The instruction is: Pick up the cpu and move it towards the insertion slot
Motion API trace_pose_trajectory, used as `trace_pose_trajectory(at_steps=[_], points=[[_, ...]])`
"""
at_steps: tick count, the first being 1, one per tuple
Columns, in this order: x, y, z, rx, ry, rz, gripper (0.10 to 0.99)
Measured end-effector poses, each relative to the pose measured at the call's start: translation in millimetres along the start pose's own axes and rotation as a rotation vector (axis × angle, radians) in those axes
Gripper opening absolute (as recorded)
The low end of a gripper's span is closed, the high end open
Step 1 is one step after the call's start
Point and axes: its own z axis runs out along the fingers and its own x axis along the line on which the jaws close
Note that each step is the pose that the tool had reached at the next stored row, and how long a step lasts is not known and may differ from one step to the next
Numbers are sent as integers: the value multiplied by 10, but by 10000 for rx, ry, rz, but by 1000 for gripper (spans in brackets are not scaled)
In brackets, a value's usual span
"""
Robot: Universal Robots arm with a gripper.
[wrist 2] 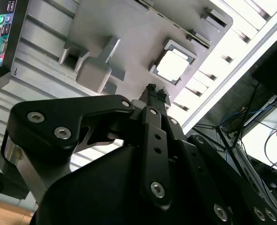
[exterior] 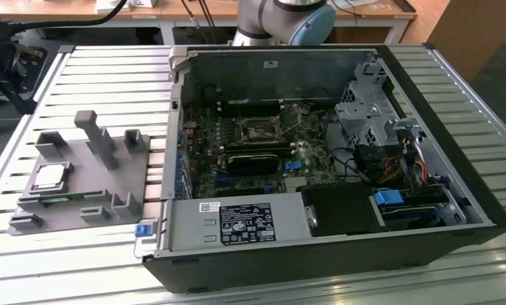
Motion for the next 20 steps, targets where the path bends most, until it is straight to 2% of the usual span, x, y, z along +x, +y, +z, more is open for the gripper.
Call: trace_pose_trajectory(at_steps=[15, 20], points=[[232, 3, 39, 0, 0, 0, 106], [268, -2, 81, 16, -17, -5, 106]])
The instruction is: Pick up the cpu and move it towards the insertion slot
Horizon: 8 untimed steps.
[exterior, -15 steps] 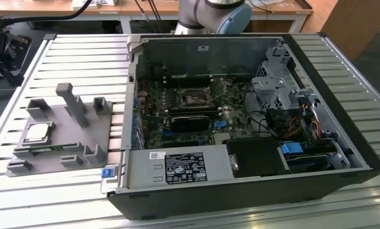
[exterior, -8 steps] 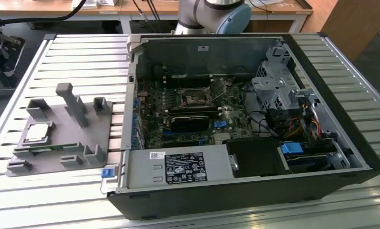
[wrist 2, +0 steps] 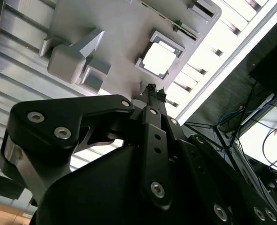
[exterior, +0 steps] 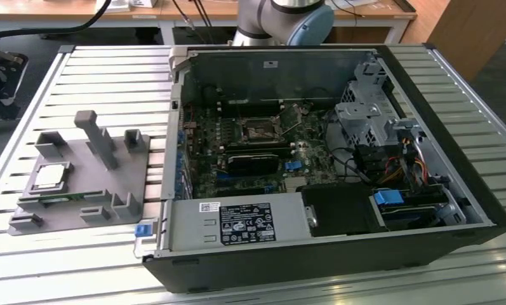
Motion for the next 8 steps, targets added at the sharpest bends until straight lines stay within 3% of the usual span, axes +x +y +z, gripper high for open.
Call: trace_pose_trajectory(at_steps=[3, 5, 6, 8], points=[[26, -8, 30, 1, -71, -6, 169], [35, -15, 62, -2, -91, -11, 294], [38, -20, 79, 0, -90, -12, 294], [40, -28, 115, 0, -90, -11, 412]])
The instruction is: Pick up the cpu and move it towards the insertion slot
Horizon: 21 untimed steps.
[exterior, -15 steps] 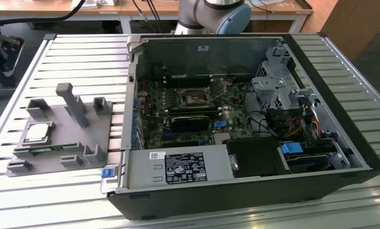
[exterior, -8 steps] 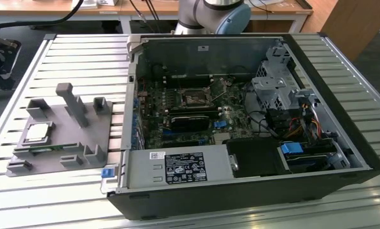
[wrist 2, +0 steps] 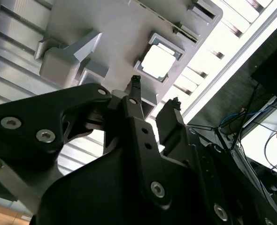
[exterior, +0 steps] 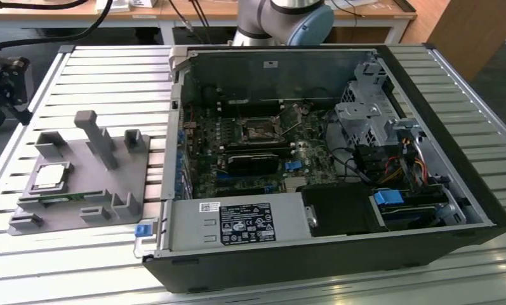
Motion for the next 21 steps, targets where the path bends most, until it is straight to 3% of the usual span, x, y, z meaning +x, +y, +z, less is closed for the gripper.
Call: trace_pose_trajectory(at_steps=[1, 3, 4, 6, 8, 9, 21], points=[[0, -3, 17, 1, 1, 0, 412], [1, -10, 52, 1, 2, -2, 525], [1, -14, 71, 1, 3, -7, 525], [2, -24, 107, 0, 10, -52, 643], [5, -31, 143, 0, 24, -96, 643], [6, -34, 162, -1, 28, -103, 706], [58, -64, 379, -5, 68, -444, 706]])
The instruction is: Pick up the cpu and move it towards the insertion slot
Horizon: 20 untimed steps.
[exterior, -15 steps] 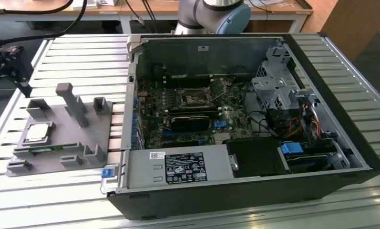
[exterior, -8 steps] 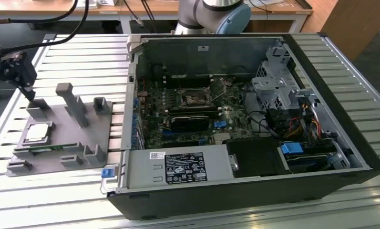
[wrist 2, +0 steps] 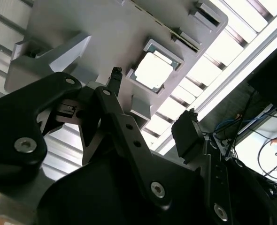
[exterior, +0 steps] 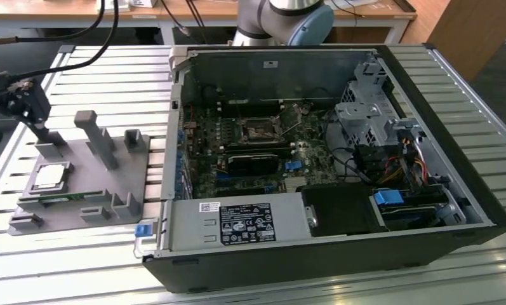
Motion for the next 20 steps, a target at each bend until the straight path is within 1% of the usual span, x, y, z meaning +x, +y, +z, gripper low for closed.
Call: trace_pose_trajectory(at_steps=[11, 16, 20], points=[[46, -15, 198, 0, 2, 1, 706], [69, -26, 278, -64, -4, 3, 706], [82, -32, 349, -64, -2, 1, 706]])
